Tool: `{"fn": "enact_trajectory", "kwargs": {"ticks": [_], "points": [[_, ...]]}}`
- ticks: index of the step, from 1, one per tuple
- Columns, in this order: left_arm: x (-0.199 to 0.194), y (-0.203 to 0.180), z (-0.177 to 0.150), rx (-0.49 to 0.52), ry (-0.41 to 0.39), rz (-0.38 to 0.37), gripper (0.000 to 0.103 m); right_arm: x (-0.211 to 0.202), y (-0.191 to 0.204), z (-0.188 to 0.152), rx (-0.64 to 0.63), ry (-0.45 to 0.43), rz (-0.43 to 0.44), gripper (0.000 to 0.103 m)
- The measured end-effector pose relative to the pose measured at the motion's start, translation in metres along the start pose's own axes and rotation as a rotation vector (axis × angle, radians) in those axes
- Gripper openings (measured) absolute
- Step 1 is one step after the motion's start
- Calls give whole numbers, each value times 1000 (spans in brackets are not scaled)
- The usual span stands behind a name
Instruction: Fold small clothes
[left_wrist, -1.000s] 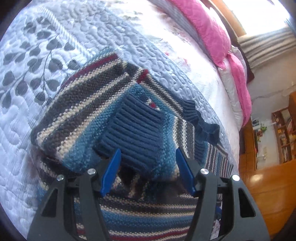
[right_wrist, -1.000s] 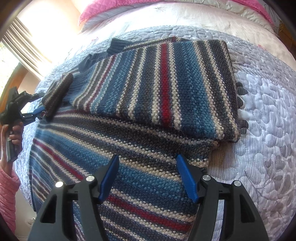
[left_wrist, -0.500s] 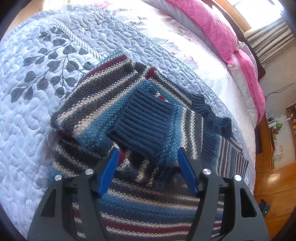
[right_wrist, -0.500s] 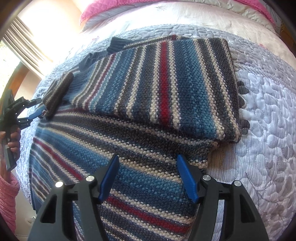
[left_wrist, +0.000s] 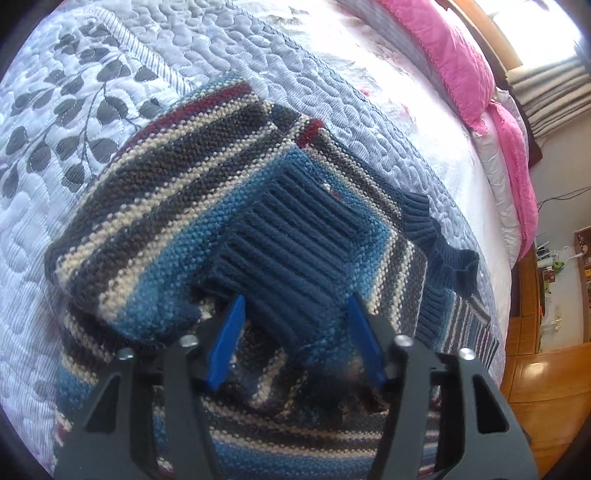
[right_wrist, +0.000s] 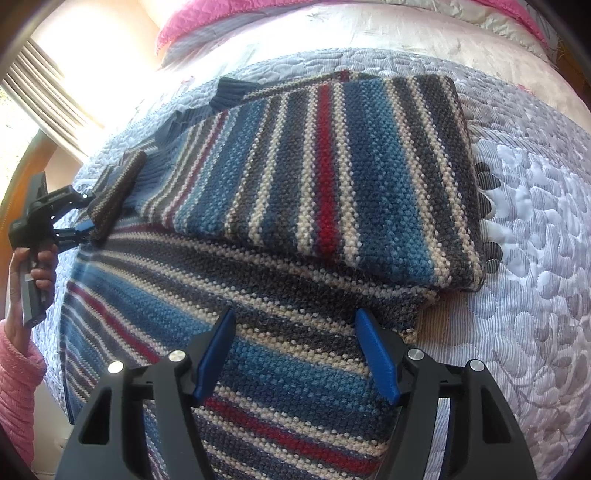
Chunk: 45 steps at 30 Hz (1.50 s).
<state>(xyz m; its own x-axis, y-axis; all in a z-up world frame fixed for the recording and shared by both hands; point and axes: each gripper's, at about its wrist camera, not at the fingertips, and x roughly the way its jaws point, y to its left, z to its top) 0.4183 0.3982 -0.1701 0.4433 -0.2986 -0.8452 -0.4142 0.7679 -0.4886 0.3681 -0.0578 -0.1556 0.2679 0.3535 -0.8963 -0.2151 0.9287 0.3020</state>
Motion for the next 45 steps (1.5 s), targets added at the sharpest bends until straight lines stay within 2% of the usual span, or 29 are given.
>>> {"fn": "enact_trajectory", "kwargs": {"ticks": [1,2,5,9,13,16,19,21,23,25,28,30,32,36,37,42,43,45], "points": [[-1,-3,-1,13,-1,-16,31,-1,0,-1,-4,-3,-2,68],[-2,-6,-2,19,-4,-28,21,-1,1,-2,-9,-6,-4,68],[-8,-17,-6,48,-29,-30,14,-2,1,-3,-17,-10,-4,68],[-20,-43,-17,96,-71,-92,13,-6,-3,-6,-4,-12,9,68],[-28,-87,-36,214,-101,-144,13,-11,-6,-10,-2,-16,11,68],[-25,-118,-54,299,-93,-177,13,-14,-6,-12,-5,-18,12,68],[-12,-141,-71,368,-58,-181,16,-15,-8,-14,-2,-18,16,68],[0,-148,-81,394,-8,-212,27,-17,-10,-15,5,-18,23,68],[15,-154,-90,419,80,-243,37,-18,-12,-15,8,-16,25,68],[22,-155,-97,446,100,-228,38,-19,-13,-16,11,-14,26,68],[8,-147,-97,477,63,-220,38,-19,-12,-15,6,-10,20,68],[-7,-132,-88,477,20,-199,45,-20,-9,-14,-2,-6,7,68],[-21,-109,-76,464,-25,-132,46,-25,-4,-13,-10,-16,1,68],[-38,-58,-49,437,-94,36,47,-39,12,-3,-23,-50,33,68],[-42,-45,-42,419,-100,58,47,-41,16,1,-25,-51,48,68],[-28,8,-20,324,-48,103,46,-32,43,26,-46,-36,47,68],[-18,15,-19,315,-16,99,46,-28,49,32,-44,-26,60,68],[-12,27,-16,283,-13,60,46,-19,59,44,-32,-2,89,68]]}}
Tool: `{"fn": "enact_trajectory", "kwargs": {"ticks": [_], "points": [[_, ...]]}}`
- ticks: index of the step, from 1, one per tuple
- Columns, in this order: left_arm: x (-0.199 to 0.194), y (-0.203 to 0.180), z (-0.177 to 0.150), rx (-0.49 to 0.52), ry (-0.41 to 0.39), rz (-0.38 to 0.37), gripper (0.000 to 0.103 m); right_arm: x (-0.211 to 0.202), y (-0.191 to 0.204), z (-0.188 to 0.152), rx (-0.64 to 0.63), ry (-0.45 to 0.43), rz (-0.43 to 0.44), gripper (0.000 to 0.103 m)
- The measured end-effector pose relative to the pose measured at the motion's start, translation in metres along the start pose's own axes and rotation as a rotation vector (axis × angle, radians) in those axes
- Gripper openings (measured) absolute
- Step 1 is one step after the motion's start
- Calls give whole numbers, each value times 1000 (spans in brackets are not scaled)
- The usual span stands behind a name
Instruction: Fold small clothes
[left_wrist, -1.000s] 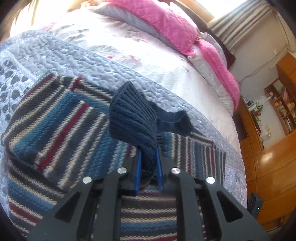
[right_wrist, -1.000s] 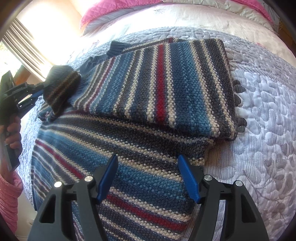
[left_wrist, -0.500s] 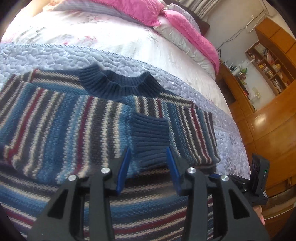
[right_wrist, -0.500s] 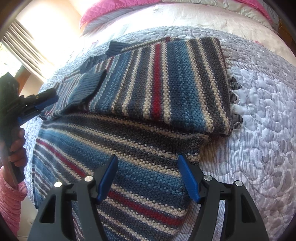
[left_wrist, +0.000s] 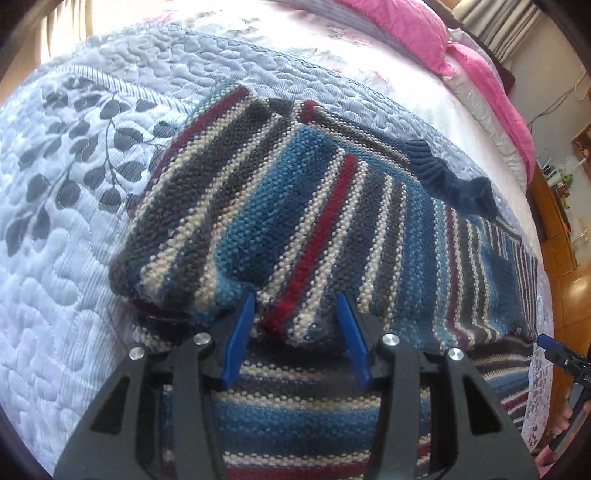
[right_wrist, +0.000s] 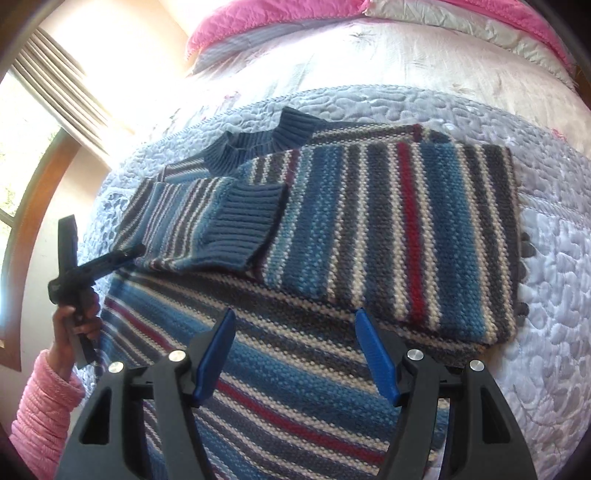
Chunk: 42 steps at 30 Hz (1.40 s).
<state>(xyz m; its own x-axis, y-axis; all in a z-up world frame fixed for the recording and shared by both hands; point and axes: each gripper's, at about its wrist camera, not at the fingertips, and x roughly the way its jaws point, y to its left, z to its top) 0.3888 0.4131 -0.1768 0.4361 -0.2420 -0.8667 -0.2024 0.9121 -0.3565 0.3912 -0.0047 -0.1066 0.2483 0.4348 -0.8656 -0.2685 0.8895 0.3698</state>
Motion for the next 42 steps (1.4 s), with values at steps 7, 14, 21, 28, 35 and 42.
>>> {"fn": "enact_trajectory", "kwargs": {"ticks": [7,14,21,28,35,42], "points": [[-46,12,-2,29,-100,-36,50,32,22,34,18,51,60,67],[-88,34,-1,95,-191,119,61,71,26,49,74,113,89,51],[-96,55,4,69,-211,179,63,69,39,52,22,61,93,16],[-80,31,9,117,-222,226,63,24,37,68,12,-82,76,16],[-36,2,6,203,-148,296,63,48,-1,72,66,-68,-74,16],[-5,14,5,161,-64,305,66,72,-12,64,69,-38,-84,19]]}}
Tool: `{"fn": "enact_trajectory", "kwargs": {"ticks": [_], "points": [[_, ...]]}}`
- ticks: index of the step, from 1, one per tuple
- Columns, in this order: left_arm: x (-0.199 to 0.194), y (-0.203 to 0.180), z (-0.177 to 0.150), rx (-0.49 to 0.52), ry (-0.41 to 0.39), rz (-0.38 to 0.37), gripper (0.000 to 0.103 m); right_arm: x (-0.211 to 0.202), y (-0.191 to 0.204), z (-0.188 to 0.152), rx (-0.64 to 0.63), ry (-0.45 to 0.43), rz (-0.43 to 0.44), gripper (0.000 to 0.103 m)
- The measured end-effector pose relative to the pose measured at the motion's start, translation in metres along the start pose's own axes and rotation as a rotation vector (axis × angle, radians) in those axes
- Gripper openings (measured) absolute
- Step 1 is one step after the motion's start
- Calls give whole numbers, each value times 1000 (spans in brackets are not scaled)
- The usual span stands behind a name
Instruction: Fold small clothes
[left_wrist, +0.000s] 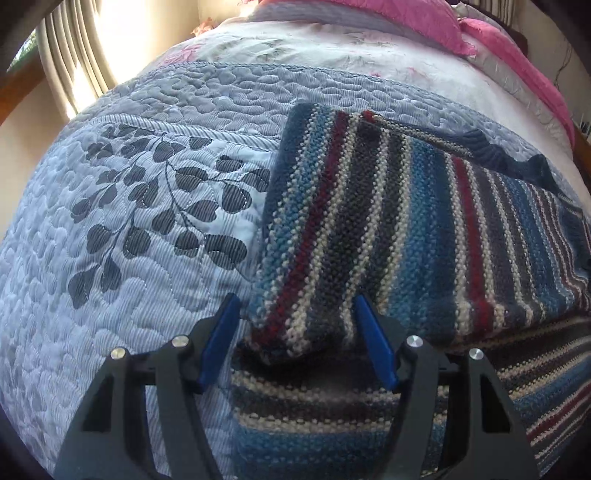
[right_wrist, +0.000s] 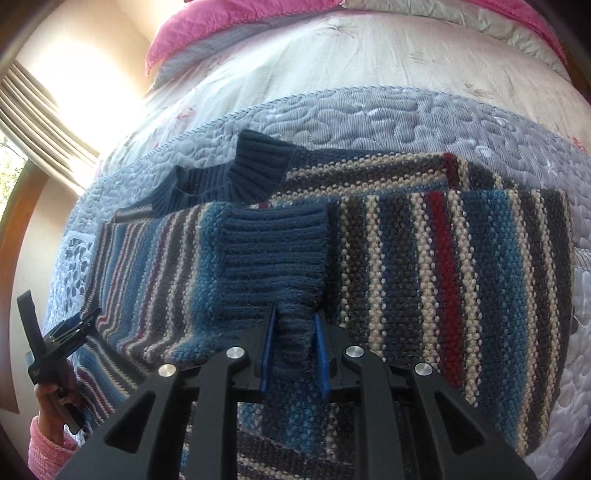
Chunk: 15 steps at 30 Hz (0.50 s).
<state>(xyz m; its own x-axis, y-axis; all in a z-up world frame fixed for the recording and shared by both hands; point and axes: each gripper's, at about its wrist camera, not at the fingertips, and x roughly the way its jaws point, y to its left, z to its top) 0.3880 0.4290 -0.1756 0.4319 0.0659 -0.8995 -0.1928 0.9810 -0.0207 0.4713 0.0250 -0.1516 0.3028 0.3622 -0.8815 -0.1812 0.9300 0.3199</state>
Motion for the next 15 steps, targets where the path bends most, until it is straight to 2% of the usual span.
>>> {"fn": "enact_trajectory", "kwargs": {"ticks": [2,4,6,10,15], "points": [[-1,0,0,-3,1,-3,66,-3,2,0,-24,4,-12,20],[-5,0,-1,-4,3,-3,65,-10,6,-3,-2,-1,10,27],[-14,3,-3,-19,7,-21,66,-25,3,-11,20,-24,58,39],[-39,8,-27,1,4,-53,70,-50,-4,-43,8,-45,66,39],[-71,10,-87,71,22,-72,72,-75,-12,-115,-2,-34,63,39]]}}
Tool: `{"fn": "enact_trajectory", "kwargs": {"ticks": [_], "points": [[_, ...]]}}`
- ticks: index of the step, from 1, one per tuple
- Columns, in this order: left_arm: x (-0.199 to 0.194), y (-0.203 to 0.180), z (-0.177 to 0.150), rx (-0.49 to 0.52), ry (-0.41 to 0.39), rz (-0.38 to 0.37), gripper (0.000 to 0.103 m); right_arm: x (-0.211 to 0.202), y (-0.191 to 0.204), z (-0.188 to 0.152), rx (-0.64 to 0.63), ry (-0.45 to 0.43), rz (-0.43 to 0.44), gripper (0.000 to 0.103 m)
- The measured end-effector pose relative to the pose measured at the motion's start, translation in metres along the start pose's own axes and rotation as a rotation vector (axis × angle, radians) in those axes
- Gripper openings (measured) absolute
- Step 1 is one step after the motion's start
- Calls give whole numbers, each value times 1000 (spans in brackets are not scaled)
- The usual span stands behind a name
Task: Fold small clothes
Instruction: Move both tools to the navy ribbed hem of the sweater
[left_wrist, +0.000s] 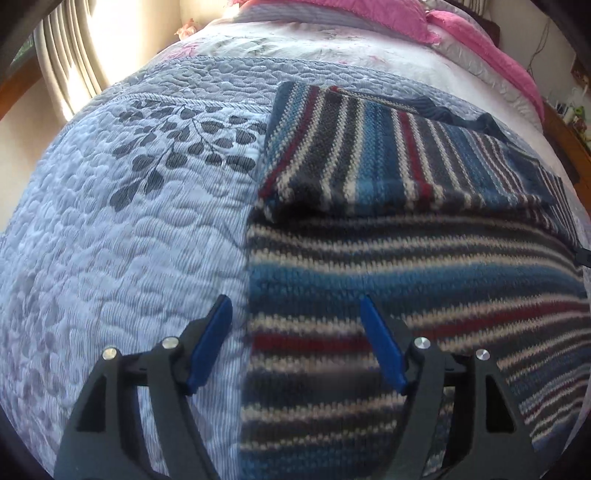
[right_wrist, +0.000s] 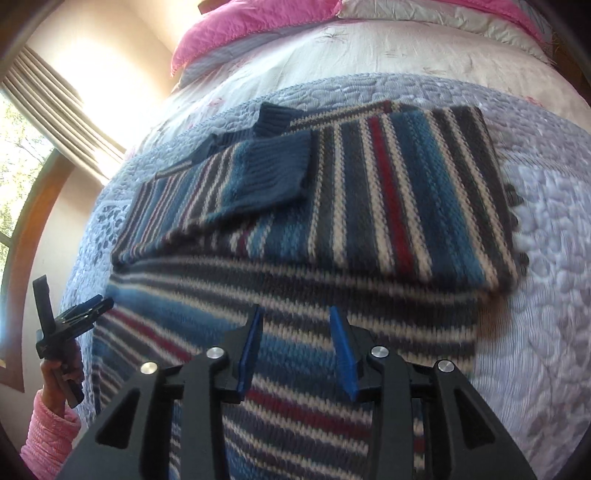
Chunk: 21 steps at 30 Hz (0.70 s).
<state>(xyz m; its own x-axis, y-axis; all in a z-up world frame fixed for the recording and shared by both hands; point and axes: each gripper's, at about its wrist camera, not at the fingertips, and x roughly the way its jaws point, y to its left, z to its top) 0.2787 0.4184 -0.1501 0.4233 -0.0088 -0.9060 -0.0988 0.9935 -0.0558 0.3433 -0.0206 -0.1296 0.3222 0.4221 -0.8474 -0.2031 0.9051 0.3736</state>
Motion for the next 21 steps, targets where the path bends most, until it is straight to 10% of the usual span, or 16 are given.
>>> {"fn": "enact_trajectory", "kwargs": {"ticks": [10,21], "points": [[-57,3,-119,-48,34,-39,79,-47,9,-152,-49,1,-107,43],[-90,4,-181,-15,60,-30,80,-81,18,-227,-14,-15,-121,46]]}}
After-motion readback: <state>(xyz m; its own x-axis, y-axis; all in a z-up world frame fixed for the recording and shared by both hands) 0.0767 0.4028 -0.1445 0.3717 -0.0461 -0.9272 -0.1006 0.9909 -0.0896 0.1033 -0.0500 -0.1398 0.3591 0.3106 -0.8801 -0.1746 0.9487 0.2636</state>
